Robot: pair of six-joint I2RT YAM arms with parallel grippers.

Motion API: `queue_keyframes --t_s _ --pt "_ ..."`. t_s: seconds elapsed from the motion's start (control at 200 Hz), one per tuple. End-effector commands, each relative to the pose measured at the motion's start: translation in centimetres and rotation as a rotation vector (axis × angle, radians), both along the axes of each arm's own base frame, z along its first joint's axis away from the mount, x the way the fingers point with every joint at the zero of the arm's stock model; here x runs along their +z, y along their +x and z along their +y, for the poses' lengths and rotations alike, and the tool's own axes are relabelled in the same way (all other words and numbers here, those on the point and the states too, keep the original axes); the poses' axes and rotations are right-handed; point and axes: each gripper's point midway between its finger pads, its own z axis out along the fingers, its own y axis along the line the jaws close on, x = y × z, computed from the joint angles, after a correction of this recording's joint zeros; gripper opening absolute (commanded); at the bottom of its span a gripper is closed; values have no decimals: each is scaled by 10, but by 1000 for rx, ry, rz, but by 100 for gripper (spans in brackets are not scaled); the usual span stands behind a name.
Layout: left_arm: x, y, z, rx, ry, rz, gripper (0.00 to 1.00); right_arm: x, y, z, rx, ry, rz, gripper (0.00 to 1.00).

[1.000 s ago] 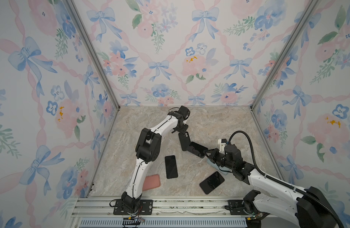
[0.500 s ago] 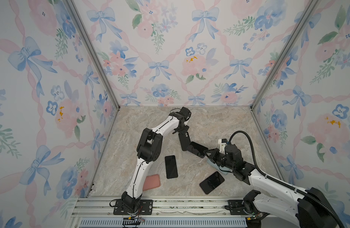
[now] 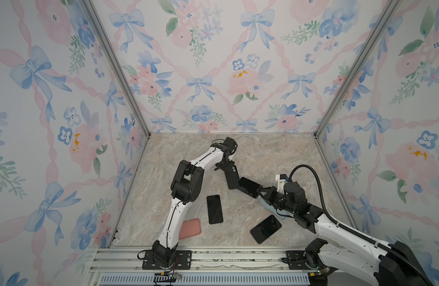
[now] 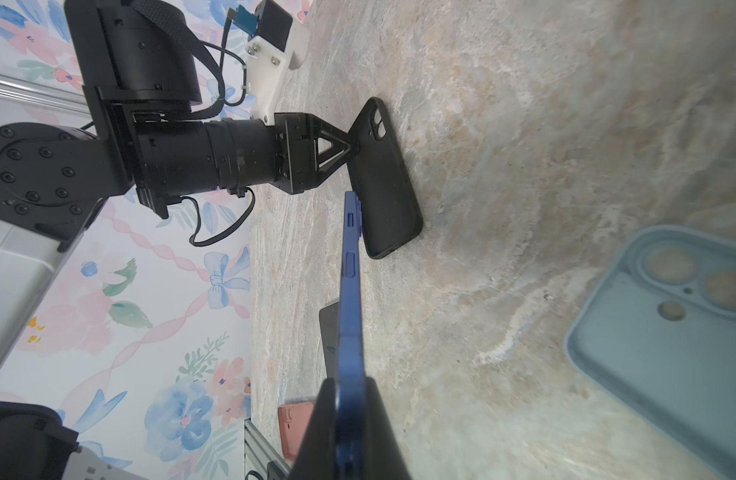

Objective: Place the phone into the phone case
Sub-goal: 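Lower the left gripper onto the black phone case and grip its edge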

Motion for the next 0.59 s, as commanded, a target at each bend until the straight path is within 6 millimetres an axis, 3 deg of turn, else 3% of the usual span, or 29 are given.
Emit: queue_keyframes --t_s 0.0,0.31,0.59 --pt "6 -1 12 35 21 -1 33 22 5 2 -3 21 -70 0" --pt "-1 -6 40 179 46 28 30 21 4 2 -2 15 -73 0" --pt "0 -37 48 314 -49 120 29 20 5 4 5 13 -72 0"
